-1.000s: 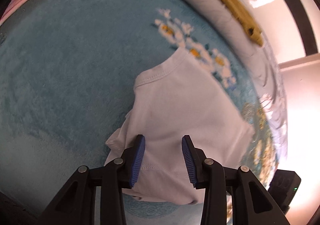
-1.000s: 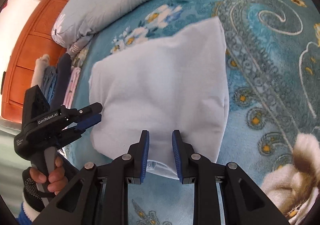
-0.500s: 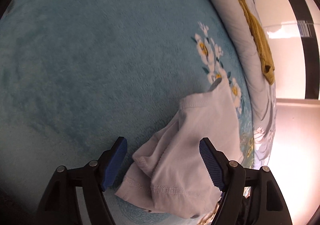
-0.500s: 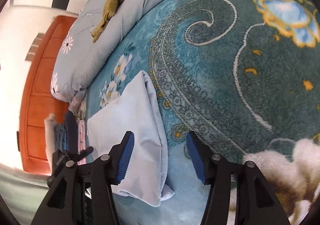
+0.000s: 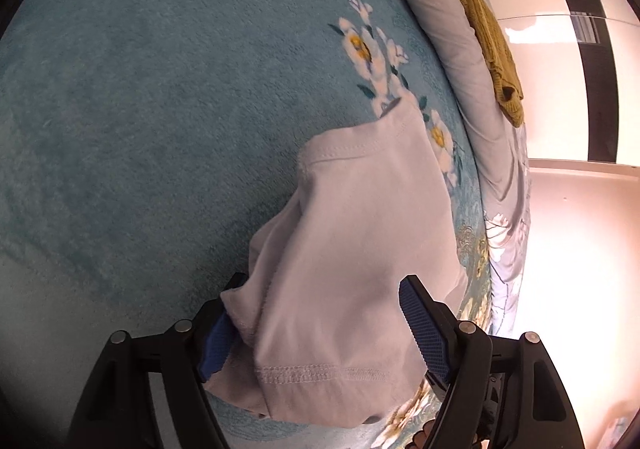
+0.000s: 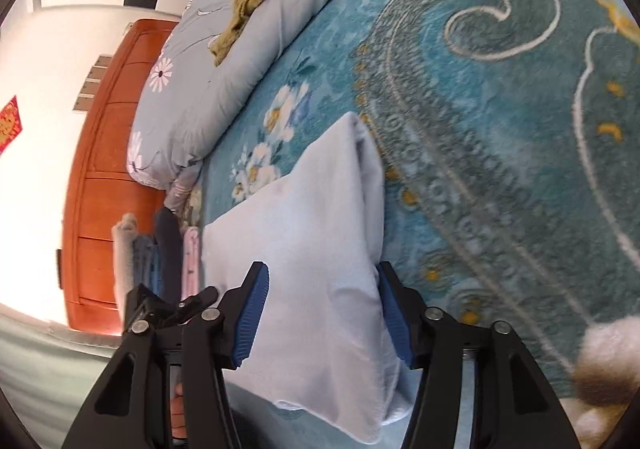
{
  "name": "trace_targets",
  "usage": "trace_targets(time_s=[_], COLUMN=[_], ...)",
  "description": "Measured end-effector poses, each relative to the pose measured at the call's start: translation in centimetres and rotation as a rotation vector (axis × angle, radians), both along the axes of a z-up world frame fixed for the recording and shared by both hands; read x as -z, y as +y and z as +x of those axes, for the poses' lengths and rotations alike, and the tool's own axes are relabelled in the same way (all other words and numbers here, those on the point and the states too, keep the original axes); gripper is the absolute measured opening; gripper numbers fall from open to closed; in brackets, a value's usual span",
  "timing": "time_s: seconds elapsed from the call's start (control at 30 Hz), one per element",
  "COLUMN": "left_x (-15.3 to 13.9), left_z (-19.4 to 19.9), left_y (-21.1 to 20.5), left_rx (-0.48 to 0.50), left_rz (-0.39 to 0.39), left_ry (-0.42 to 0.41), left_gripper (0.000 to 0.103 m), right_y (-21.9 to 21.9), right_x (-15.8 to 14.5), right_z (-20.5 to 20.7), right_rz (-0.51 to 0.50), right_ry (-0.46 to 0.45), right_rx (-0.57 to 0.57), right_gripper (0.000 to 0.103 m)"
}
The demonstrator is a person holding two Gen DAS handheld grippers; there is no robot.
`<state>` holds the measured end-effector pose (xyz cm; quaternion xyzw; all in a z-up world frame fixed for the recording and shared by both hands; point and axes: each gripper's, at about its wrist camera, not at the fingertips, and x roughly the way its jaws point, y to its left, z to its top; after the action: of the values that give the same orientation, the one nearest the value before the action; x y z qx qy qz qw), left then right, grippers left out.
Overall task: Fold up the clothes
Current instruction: 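Grasp the folded shirt bundle with both grippers and lift it off the bed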
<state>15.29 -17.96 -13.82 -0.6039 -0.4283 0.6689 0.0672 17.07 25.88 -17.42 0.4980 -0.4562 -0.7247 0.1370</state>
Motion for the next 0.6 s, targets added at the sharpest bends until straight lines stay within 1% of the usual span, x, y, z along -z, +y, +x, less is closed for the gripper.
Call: trace_targets(time_s=[0.03, 0.07, 0.1, 0.17, 0.23, 0.4, 0.6], left_x=[0.1, 0.2, 0.2, 0.2, 0.3, -0.9, -2.3], left_z=[0.0, 0.1, 0.2, 0.3, 0.5, 0.5, 0.7], left_y=[0.0, -0.1, -0.1, -0.2, -0.3, 0.2, 0.1], left_rx=[-0.004, -0.008, -0.012, -0.018, -0.017, 0.005, -0.010], left_rz=[0.000, -0.008, -0.019, -0.034, -0.040, -0.066, -0.042], left_ry=[-0.004, -0.010, -0.015, -0.020, -0.017, 0.024, 0.103], left_gripper=[0.068, 0.064, 0.056, 0.049, 0.036, 0.027, 0.020], right_y=[-0.4, -0.7, -1.0, -1.1, -1.1, -0.9, -1.3], right_x=[0.1, 0.1, 0.1, 0.2, 0.3, -1.2, -4.3], right_z=[0.0, 0.0, 0.0, 0.1, 0.1, 0.0, -1.6], right_rz=[-0.004, 0.012, 0.026, 0.023, 0.021, 0.050, 0.093], right_ry=[-0.005, -0.012, -0.018, -0.036, -0.057, -0.065, -0.021], right_rx=[-0.011, -0.021, -0.020, 0.005, 0.032, 0.025, -0.019], right_gripper=[0.043, 0.037, 0.034, 0.023, 0.018, 0.013, 0.010])
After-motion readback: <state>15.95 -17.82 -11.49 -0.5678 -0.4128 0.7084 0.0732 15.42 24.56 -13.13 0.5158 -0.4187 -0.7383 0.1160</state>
